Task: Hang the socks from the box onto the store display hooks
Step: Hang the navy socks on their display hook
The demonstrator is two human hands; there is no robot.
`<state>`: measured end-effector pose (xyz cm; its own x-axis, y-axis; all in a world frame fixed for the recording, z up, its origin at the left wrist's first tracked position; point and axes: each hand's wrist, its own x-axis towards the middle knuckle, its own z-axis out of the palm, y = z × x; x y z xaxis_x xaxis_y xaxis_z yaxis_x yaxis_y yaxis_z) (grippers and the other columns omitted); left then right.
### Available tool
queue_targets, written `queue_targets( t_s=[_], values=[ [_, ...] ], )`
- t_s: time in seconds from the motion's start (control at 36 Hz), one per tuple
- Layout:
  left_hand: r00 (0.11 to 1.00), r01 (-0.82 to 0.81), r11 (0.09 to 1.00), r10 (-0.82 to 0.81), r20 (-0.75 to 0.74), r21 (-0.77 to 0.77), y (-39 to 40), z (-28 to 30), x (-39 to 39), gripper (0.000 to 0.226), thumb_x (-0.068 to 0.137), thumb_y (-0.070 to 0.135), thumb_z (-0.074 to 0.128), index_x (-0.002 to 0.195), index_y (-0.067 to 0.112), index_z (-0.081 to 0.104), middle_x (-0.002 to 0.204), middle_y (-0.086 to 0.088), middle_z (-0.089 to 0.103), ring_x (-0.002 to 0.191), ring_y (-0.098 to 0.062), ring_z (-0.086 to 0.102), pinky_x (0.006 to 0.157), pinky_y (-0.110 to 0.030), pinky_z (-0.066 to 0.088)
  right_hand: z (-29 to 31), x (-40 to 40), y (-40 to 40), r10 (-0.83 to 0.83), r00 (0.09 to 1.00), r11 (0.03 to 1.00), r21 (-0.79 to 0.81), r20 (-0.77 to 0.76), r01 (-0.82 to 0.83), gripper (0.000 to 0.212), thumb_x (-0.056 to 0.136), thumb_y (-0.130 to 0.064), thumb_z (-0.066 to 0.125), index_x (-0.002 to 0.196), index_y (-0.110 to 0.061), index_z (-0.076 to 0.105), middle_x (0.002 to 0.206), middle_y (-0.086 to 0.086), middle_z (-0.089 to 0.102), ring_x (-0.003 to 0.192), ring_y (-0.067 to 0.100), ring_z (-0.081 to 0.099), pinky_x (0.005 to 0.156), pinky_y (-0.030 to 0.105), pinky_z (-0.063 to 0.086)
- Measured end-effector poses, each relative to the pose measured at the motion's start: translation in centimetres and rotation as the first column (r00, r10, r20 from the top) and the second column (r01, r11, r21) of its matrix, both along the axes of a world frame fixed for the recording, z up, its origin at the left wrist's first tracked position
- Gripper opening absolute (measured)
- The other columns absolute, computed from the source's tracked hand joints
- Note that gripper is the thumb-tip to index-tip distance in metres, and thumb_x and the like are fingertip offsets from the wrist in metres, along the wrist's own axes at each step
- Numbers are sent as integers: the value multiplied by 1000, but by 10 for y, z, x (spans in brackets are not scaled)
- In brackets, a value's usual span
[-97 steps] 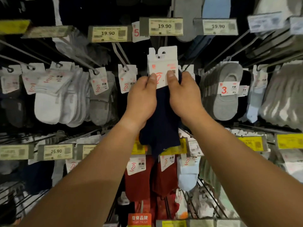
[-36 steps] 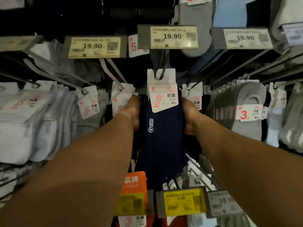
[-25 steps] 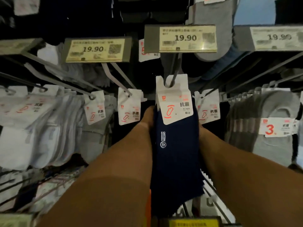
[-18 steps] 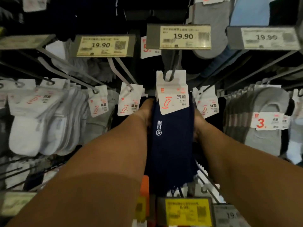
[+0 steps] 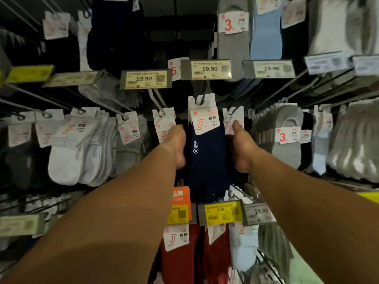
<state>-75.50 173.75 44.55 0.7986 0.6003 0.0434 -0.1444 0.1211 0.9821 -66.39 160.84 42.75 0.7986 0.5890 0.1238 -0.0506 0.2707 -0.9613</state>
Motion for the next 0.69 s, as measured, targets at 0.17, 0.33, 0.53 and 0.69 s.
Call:
queue_targets(
  t_s=[0.17, 0.33, 0.53, 0.69],
  values=[
    [1000, 26, 1000, -25, -18, 9, -25, -10, -12, 56, 101, 56, 36, 97, 20, 79, 94, -11, 78, 89, -28, 73, 85, -37, 57, -20, -36, 7, 46, 998, 999, -30, 41, -45, 68, 94, -73, 27, 118, -23, 66, 113, 6, 72, 102, 25, 68, 93, 42, 52],
    [955, -288, 887, 292, 45, 360, -33, -9, -17, 68, 92, 57, 28, 127, 10, 63, 131, -20, 63, 118, -40, 60, 103, -50, 48, -24, -58, -15, -128, 965, 957, -228, 231, 181, 82, 91, -76, 30, 142, -14, 49, 138, 8, 56, 122, 29, 55, 108, 43, 41],
    [854, -463, 369, 428, 295, 806, -112, -17, -31, 35, 104, 28, 39, 119, 6, 62, 127, -18, 60, 121, -39, 51, 101, -44, 40, -34, -63, -100, -276, 891, 864, -314, 360, 394, 73, 99, -65, 25, 145, -11, 44, 144, 15, 49, 129, 33, 47, 113, 44, 33],
    [959, -197, 321, 258, 114, 926, -224, -39, -4, 37, 103, 32, 40, 121, 9, 64, 129, -17, 59, 121, -40, 53, 101, -47, 45, -52, -62, -227, -326, 776, 679, -437, 540, 590, 63, 102, -56, 31, 134, -5, 47, 127, 15, 56, 114, 31, 53, 91, 35, 41]
  ],
)
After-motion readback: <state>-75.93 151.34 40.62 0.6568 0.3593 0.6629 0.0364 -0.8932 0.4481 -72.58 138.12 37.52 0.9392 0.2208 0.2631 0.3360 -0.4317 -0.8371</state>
